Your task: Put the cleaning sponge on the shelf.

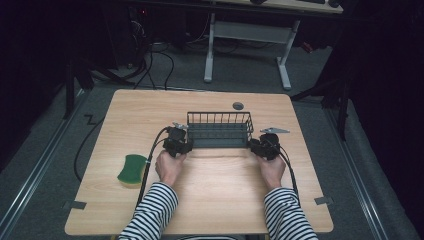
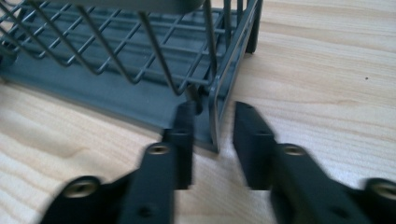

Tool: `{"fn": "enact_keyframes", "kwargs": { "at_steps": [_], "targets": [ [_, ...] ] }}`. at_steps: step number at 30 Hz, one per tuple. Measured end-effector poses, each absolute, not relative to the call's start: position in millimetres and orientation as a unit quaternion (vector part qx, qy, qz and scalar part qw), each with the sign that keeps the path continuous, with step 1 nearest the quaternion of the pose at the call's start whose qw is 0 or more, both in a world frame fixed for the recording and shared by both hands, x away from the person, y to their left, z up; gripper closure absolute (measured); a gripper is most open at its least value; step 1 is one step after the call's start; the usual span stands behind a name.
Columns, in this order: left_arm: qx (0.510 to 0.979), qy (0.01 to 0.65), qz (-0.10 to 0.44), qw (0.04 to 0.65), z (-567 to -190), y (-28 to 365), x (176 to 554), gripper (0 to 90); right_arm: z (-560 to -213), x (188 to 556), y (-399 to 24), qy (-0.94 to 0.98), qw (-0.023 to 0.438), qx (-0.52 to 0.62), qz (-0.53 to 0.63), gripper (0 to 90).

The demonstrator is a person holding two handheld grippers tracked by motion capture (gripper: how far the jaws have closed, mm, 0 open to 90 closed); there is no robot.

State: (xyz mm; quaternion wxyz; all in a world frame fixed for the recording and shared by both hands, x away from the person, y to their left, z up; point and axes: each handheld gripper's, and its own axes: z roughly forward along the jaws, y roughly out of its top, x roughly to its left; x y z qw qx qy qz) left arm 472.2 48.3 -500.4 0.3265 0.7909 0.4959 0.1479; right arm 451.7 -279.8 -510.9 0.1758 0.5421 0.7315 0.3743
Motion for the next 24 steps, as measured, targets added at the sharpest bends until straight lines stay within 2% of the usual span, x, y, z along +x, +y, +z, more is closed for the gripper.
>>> {"fn": "enact_keyframes", "kwargs": {
  "at_steps": [6, 14, 24],
  "targets": [
    [0.798, 0.492, 0.152, 0.311, -495.2, 52.0, 463.5, 34.9, -506.6, 443.8, -281.9, 0.735, 0.183, 0.547, 0.357, 46.1],
    [0.795, 0.486, 0.165, 0.323, -486.8, 64.1, 442.5, 30.9, -503.5, 425.0, -287.6, 0.736, 0.189, 0.547, 0.351, 41.8],
    [0.797, 0.472, 0.174, 0.336, -477.3, 79.9, 417.9, 30.5, -514.4, 396.3, -312.2, 0.731, 0.188, 0.560, 0.340, 41.8]
  ]
}}
